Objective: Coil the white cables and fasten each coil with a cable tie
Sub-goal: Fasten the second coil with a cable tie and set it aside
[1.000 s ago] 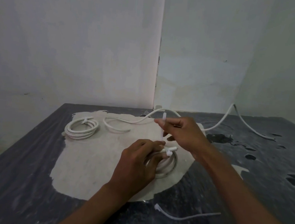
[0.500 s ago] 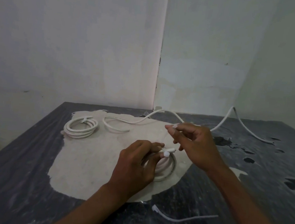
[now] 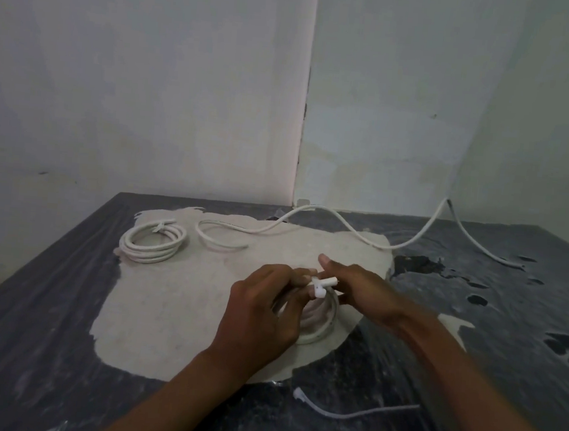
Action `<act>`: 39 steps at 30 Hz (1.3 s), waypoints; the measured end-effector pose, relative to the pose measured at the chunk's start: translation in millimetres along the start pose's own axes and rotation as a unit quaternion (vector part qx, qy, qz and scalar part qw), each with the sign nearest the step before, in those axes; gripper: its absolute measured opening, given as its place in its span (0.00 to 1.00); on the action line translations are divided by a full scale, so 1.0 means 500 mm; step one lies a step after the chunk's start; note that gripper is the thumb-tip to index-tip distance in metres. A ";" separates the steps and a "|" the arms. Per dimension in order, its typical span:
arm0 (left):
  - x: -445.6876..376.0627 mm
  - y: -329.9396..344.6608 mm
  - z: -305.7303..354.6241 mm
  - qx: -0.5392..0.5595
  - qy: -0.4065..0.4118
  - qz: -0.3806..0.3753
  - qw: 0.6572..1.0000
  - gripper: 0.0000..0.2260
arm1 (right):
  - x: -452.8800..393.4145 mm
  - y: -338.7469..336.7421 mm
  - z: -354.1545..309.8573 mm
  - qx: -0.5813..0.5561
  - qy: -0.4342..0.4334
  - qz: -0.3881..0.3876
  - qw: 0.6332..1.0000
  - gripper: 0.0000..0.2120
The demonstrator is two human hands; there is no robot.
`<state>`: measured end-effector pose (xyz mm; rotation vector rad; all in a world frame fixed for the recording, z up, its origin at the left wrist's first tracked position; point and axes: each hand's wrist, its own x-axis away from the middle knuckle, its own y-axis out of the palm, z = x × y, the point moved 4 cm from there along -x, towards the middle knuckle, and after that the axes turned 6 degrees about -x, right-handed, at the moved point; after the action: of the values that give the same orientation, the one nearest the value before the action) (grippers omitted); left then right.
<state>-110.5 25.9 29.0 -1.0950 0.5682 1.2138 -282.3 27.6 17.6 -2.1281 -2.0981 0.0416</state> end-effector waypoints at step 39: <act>-0.002 0.007 -0.046 0.048 -0.148 0.029 0.987 0.04 | 0.099 0.062 -0.039 0.263 -0.440 0.197 0.836 0.05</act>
<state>-109.9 4.8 19.1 -0.8026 0.4283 1.3562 -247.8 75.1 37.3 -2.3042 -1.5530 1.7106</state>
